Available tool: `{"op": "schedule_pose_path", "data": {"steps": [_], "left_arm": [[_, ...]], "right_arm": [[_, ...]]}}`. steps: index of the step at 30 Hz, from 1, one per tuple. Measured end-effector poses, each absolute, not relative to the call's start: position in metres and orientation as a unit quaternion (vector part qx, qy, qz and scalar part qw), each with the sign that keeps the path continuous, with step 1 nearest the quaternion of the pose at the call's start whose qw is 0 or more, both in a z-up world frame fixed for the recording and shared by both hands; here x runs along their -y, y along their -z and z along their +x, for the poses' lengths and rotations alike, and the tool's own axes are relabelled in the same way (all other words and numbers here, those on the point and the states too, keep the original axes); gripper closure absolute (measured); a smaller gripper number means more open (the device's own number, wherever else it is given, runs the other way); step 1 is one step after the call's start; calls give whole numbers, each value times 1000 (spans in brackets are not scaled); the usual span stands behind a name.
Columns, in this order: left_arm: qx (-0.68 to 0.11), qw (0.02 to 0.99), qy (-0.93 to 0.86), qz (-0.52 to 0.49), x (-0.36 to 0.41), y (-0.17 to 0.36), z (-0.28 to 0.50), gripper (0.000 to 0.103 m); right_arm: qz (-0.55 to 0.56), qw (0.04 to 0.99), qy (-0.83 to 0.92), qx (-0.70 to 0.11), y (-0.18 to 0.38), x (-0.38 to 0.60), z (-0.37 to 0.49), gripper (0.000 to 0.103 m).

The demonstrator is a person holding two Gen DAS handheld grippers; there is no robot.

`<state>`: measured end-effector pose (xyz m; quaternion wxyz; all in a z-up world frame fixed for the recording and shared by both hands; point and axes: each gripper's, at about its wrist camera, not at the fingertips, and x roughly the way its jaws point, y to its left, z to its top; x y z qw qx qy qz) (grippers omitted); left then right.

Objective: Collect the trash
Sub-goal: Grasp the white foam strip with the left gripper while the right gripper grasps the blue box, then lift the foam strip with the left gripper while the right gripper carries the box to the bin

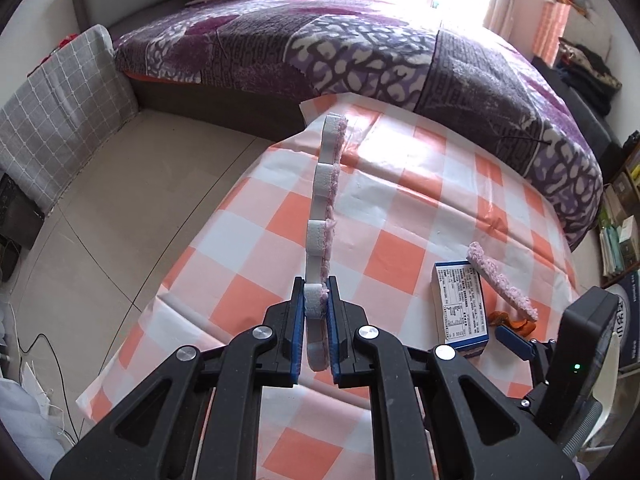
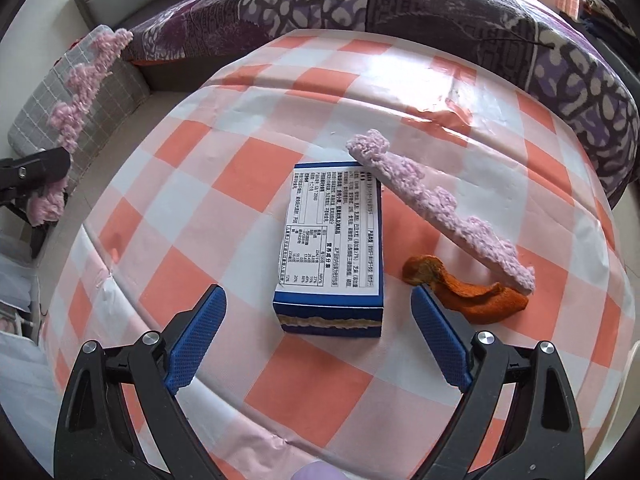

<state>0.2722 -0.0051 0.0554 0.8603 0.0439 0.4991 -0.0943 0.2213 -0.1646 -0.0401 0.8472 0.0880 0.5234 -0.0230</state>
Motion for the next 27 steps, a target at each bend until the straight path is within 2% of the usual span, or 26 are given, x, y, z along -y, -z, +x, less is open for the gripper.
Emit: {"op": "schedule_pose_path", "data": {"steps": [2, 3, 5, 6, 16, 27], "left_arm": [[-497, 862, 92, 45, 3, -57, 271, 93], [-497, 862, 91, 45, 3, -57, 270, 93], [-496, 863, 87, 42, -1, -57, 272, 93], [-494, 864, 84, 40, -4, -58, 271, 93], [-468, 882, 52, -8, -24, -78, 269, 93], [-442, 895, 60, -23, -10, -103, 248, 93]], "right_arm": [[77, 844, 28, -530, 45, 161, 227, 16], [76, 842, 31, -534, 49, 161, 229, 21], [71, 838, 40, -539, 53, 160, 233, 33], [60, 844, 49, -531, 52, 160, 233, 49], [92, 877, -4, -472, 10, 164, 217, 49], [82, 907, 14, -414, -43, 168, 187, 49]]}}
